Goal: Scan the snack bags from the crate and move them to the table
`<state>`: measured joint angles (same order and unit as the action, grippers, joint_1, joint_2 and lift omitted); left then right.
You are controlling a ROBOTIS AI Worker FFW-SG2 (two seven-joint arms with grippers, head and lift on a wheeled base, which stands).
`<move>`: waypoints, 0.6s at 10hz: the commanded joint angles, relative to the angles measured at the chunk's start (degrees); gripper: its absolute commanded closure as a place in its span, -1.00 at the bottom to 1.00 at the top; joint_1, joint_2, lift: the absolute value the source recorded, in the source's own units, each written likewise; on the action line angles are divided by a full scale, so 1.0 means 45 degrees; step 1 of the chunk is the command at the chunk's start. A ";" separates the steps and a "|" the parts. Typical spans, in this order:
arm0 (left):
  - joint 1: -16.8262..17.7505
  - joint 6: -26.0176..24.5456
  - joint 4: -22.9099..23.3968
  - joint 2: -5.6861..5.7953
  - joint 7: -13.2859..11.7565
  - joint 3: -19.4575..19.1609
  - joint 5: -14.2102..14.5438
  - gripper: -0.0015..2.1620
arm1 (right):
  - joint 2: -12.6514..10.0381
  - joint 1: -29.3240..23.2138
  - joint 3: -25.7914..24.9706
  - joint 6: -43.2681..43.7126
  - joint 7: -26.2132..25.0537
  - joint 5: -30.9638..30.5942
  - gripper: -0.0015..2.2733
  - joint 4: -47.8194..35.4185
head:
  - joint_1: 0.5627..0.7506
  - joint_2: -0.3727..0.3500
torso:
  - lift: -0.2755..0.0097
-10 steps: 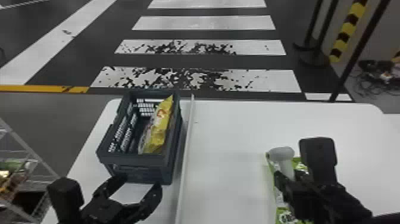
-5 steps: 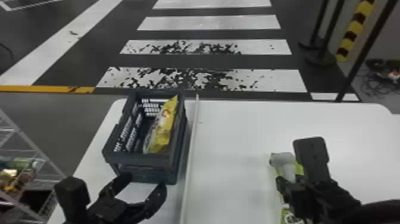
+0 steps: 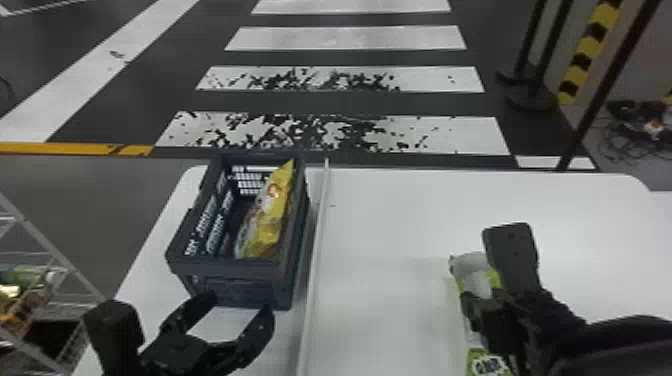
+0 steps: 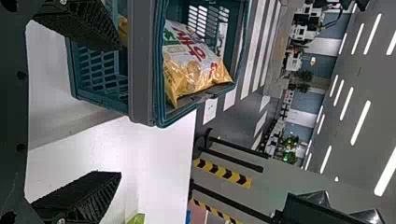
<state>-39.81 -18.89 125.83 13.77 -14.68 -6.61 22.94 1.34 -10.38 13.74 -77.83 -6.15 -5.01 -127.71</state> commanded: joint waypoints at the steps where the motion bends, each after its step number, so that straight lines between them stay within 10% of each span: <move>1: -0.0080 0.0184 -0.0051 -0.0013 -0.0019 -0.0016 0.0000 -0.97 | 0.0035 0.0138 -0.0066 0.0000 0.0000 0.0038 0.97 0.0255 | 0.41 0.26 | 0.27; 6: -0.0119 0.0223 -0.0051 -0.0052 -0.0098 -0.0035 0.0000 -0.97 | 0.0269 0.0099 -0.0320 0.0000 0.0058 0.0175 0.97 0.0314 | 0.41 0.21 | 0.27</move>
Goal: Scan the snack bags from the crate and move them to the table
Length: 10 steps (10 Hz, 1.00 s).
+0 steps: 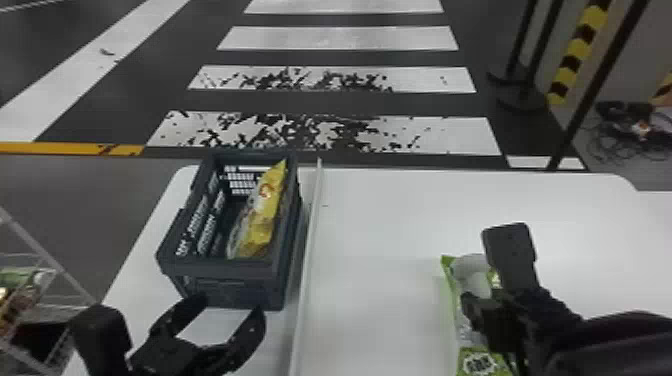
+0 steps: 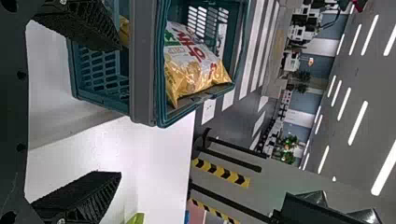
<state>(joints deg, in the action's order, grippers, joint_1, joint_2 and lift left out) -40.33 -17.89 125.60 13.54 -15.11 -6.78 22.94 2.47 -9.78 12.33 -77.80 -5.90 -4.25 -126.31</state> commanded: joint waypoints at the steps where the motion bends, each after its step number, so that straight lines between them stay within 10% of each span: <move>1: -0.0023 -0.0001 0.0039 -0.0020 -0.0002 0.0002 0.0000 -0.97 | -0.0003 -0.0053 -0.0007 -0.0008 0.0004 0.0007 0.97 -0.0017 | 0.41 0.20 | 0.27; 10: -0.0101 0.0117 0.0156 -0.0040 -0.0002 0.0080 -0.0039 -0.97 | 0.0486 -0.1030 -0.1217 0.0305 -0.0055 0.0437 0.97 -0.1892 | 0.41 0.10 | 0.27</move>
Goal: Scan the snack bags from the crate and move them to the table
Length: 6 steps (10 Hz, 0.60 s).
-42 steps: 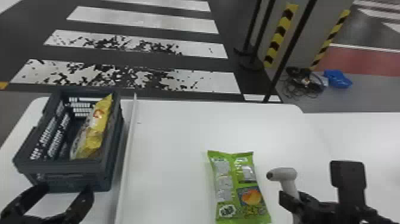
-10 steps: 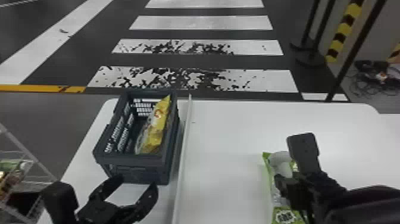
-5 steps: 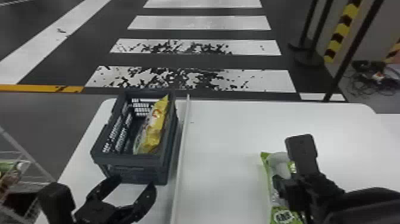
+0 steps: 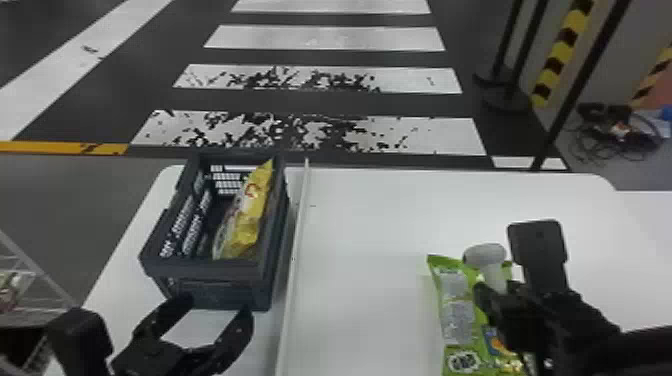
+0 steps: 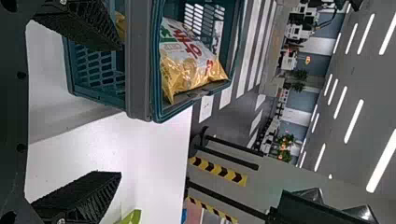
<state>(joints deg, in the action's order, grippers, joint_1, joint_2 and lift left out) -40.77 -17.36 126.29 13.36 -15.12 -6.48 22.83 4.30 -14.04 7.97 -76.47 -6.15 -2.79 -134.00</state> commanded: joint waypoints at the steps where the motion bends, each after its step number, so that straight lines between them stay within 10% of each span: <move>1: 0.0017 0.0000 0.0023 0.0001 0.0019 0.0033 -0.0033 -0.97 | 0.0373 -0.0201 -0.0930 0.0165 -0.0001 0.0522 0.97 -0.0300 | 0.41 0.07 | 0.27; 6: 0.0037 -0.0039 0.0003 0.0001 0.0000 -0.0045 -0.0033 -0.97 | 0.1506 -0.0786 -0.5130 0.2509 0.0742 0.2827 0.97 0.1185 | 0.41 -0.46 | 0.27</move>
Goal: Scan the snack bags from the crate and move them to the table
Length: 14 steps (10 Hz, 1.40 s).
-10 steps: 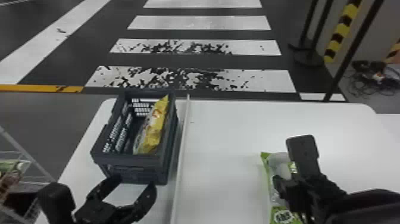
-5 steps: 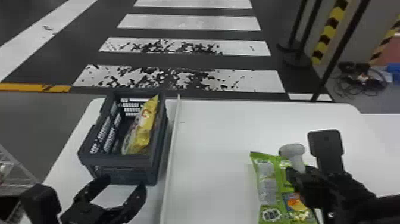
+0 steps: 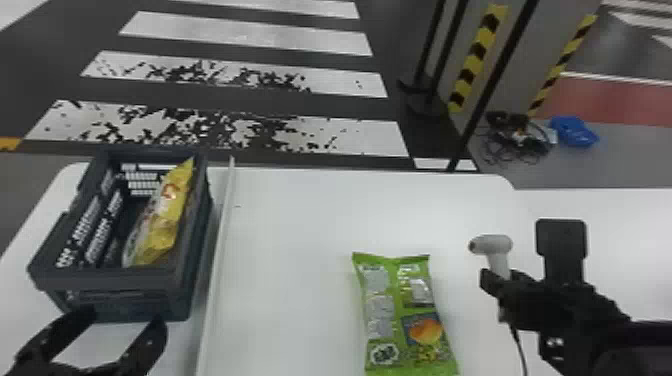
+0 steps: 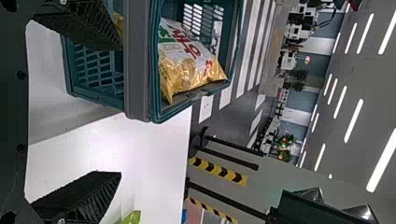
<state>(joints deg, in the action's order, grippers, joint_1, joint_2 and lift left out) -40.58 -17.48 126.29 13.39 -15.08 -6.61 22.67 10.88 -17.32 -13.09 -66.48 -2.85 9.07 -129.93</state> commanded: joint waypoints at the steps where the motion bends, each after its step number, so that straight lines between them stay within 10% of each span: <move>1: 0.0014 -0.0013 0.0001 -0.0006 0.0030 -0.0014 0.0001 -0.97 | -0.0035 -0.0037 -0.1231 0.0837 0.0791 0.0269 0.97 0.0964 | 0.41 -0.52 | 0.27; 6: 0.0014 -0.0091 -0.0077 -0.0065 0.0069 0.0044 -0.0117 -0.97 | 0.0004 0.0314 -0.2755 0.3923 0.3193 0.0777 0.97 0.4128 | 0.41 -0.82 | 0.27; 14: -0.0044 -0.0169 0.0021 -0.0104 0.0148 0.0200 -0.0410 -0.97 | 0.0258 0.1232 -0.1954 0.7009 0.4482 -0.0181 0.97 0.7721 | 0.41 -0.85 | 0.27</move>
<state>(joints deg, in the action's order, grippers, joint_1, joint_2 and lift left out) -40.78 -18.18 126.29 12.91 -14.45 -5.76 20.87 11.63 -12.20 -22.63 -35.67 17.34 8.77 -96.15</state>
